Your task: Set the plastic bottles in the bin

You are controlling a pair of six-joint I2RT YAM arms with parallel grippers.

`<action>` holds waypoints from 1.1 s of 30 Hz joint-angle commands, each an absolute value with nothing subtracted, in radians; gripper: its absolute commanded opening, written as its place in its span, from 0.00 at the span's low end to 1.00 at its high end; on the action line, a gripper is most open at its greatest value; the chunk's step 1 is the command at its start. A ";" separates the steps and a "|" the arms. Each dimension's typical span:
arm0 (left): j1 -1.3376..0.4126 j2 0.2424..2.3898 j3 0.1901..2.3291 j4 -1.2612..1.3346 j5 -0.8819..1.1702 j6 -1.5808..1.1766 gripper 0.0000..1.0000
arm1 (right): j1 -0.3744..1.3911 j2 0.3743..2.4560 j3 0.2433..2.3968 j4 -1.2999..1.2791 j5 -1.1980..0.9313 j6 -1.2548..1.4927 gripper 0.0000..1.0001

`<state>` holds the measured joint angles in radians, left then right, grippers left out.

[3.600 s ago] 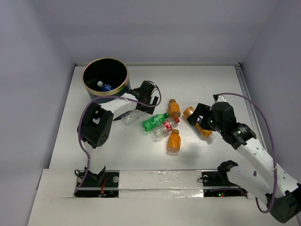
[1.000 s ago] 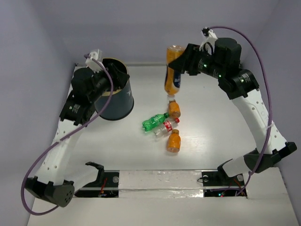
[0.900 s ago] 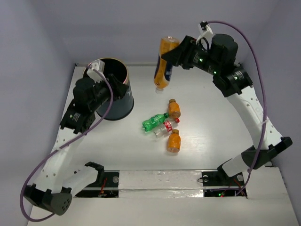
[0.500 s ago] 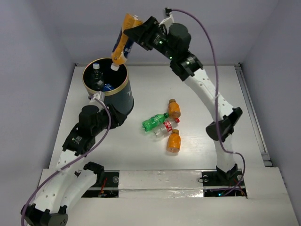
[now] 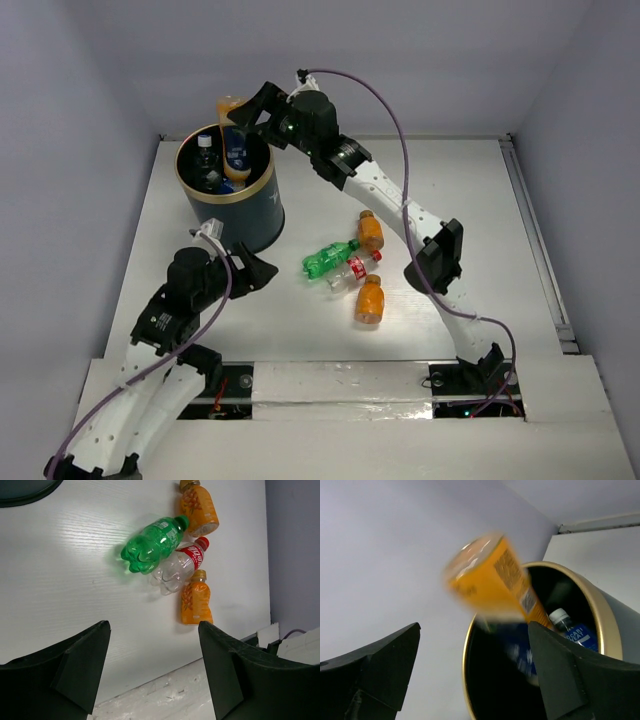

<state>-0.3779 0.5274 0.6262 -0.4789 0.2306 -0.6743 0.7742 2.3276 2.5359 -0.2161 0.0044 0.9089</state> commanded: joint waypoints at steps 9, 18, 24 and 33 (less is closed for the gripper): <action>-0.497 0.789 0.704 -0.279 0.200 -0.519 0.71 | 0.769 1.892 2.211 -0.151 0.097 0.674 0.59; -0.692 1.124 0.859 -0.167 0.121 -0.394 0.79 | 0.582 1.393 1.311 -0.107 -0.037 0.632 0.07; -0.713 1.348 0.994 -0.163 0.121 -0.273 0.82 | 0.529 1.243 1.079 -0.238 -0.038 0.542 0.19; -0.713 1.598 1.138 -0.232 0.132 -0.149 0.84 | 0.445 1.308 1.034 -0.302 -0.107 0.468 0.82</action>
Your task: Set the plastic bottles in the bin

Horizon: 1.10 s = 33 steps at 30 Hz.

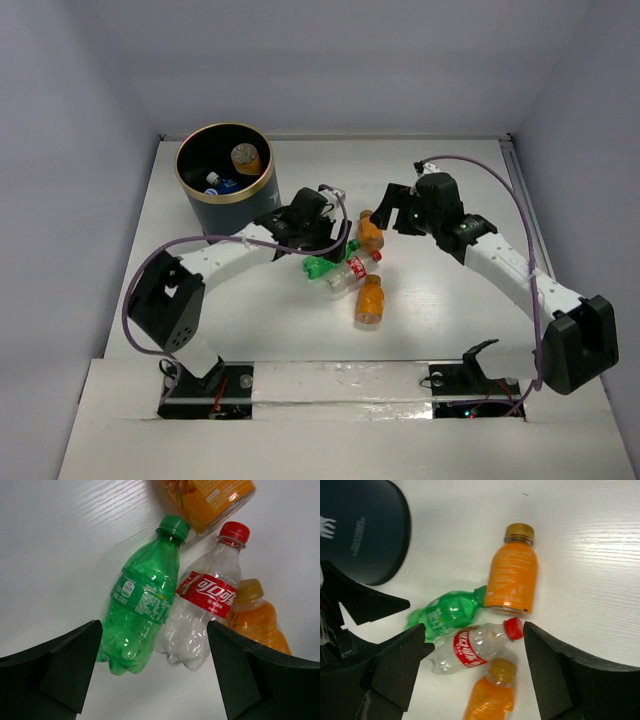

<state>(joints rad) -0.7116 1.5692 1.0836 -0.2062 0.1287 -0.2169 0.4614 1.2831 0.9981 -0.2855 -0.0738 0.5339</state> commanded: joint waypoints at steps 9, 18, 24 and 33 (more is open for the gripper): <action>-0.713 1.732 1.149 -0.244 0.066 -0.132 0.84 | 0.426 1.534 1.135 -0.379 -0.155 0.390 0.98; -0.704 1.796 1.158 -0.226 0.048 -0.152 0.64 | 0.417 1.716 1.241 -0.400 -0.155 0.361 0.99; -0.695 1.738 1.166 -0.247 0.038 -0.166 0.51 | 0.417 1.793 1.269 -0.411 -0.167 0.344 0.98; -0.675 1.410 1.365 -0.391 0.038 -0.227 0.49 | 0.408 1.835 1.296 -0.408 -0.198 0.344 0.72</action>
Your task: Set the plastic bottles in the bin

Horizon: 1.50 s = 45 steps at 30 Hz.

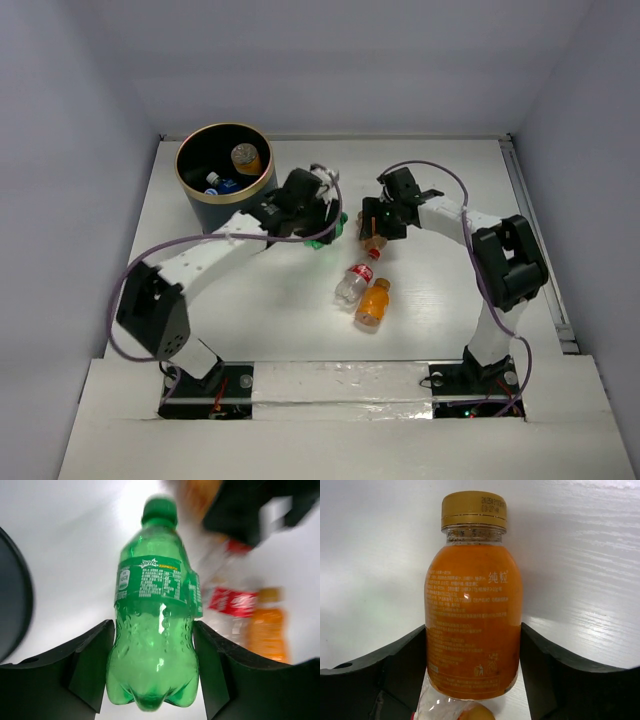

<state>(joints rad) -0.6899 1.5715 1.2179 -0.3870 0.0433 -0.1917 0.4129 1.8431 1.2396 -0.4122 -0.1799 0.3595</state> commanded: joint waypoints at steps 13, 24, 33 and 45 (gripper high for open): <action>-0.224 1.367 1.643 -0.452 0.123 -0.345 0.46 | 0.408 1.551 1.410 -0.399 -0.250 0.431 0.57; -0.069 1.332 1.562 -0.446 0.034 -0.353 0.95 | 0.555 1.633 1.889 -0.417 -0.356 0.575 0.57; -0.069 1.142 1.583 -0.408 0.067 -0.396 0.86 | 0.713 2.060 2.458 -0.424 -0.393 0.747 0.64; -0.205 1.069 1.476 -0.364 0.163 -0.380 0.70 | 0.698 1.976 2.275 -0.354 -0.385 0.764 0.98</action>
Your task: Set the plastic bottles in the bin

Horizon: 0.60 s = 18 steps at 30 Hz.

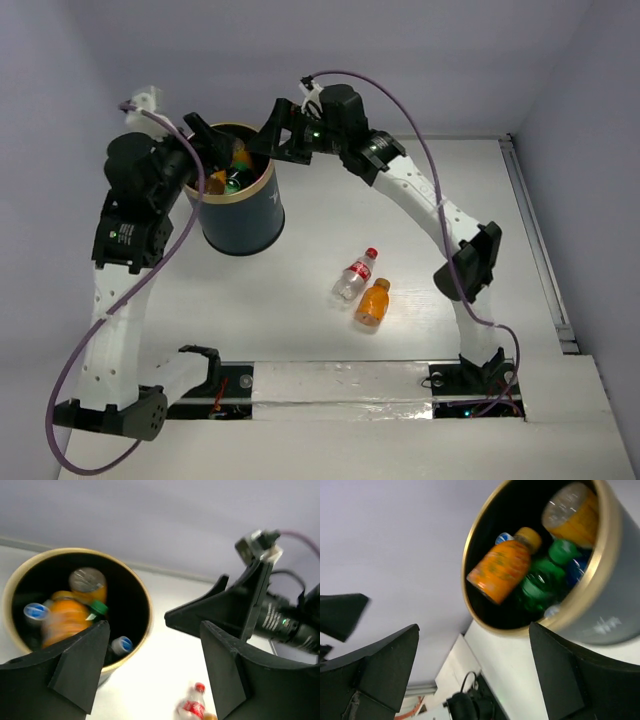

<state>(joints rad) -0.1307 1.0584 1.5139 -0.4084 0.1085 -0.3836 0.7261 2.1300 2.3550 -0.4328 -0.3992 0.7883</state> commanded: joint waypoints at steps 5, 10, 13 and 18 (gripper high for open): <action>-0.455 1.078 1.416 -0.353 0.060 -0.331 0.59 | 0.614 1.647 1.869 -0.241 -0.313 0.723 0.47; -0.713 1.126 1.246 -0.348 0.031 -0.370 0.46 | 0.568 1.315 1.322 -0.300 -0.207 0.644 0.00; -0.810 1.182 1.157 -0.324 0.035 -0.409 0.43 | 0.568 1.093 1.015 -0.352 -0.235 0.673 0.00; -0.936 1.319 1.132 -0.278 0.095 -0.430 0.75 | 0.568 0.790 0.757 -0.553 -0.195 0.722 0.54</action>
<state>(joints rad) -0.9031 1.2888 1.1313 -0.3508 0.0669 -0.4076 0.5640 0.8875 0.8349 -0.4309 -0.2310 0.7116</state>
